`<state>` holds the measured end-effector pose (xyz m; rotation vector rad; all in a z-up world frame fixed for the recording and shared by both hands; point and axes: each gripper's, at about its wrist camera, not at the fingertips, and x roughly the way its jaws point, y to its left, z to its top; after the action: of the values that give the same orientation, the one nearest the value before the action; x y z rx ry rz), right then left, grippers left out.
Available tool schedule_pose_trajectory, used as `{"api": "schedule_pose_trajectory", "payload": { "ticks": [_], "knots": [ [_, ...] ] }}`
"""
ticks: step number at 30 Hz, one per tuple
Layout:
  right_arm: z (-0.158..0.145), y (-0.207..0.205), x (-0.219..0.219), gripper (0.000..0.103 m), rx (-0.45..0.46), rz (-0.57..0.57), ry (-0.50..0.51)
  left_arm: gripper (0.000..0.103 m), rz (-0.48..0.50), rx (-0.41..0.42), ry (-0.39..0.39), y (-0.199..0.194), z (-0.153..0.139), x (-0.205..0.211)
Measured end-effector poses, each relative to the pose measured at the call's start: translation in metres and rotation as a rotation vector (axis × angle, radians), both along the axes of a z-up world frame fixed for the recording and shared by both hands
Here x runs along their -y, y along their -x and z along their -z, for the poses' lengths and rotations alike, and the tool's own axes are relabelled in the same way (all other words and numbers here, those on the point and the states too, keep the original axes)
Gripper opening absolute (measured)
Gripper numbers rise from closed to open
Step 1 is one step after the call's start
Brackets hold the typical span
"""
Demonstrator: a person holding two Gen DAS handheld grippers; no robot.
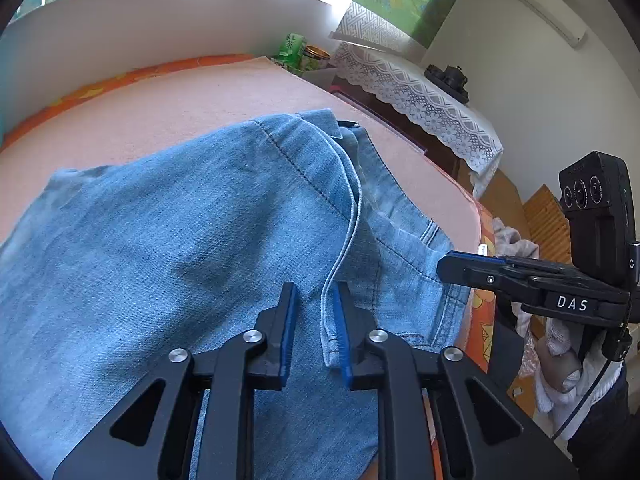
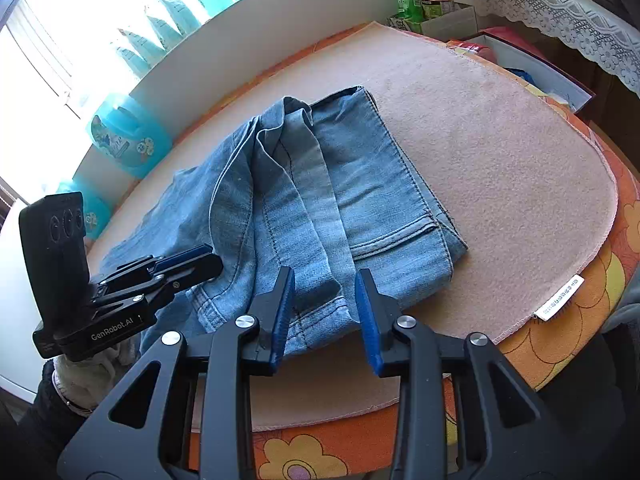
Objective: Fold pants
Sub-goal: 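Pinch the folded jeans edge with the left tool and straighten it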
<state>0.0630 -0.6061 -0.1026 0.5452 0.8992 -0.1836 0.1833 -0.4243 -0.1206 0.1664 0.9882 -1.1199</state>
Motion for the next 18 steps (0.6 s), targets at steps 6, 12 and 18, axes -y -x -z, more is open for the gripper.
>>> {"api": "schedule_pose_trajectory", "payload": {
  "ticks": [6, 12, 18],
  "knots": [
    [-0.019, 0.009, -0.023, 0.014, 0.038, -0.07, 0.172, 0.005, -0.012, -0.017, 0.044, -0.005, -0.007, -0.006],
    [-0.022, -0.001, -0.033, 0.011, 0.019, -0.152, 0.176, 0.004, -0.009, -0.034, 0.053, -0.004, -0.007, -0.001],
    [-0.017, 0.001, -0.045, 0.004, -0.018, -0.164, 0.244, 0.004, 0.002, -0.02, 0.064, 0.002, -0.012, 0.003]
  ]
}}
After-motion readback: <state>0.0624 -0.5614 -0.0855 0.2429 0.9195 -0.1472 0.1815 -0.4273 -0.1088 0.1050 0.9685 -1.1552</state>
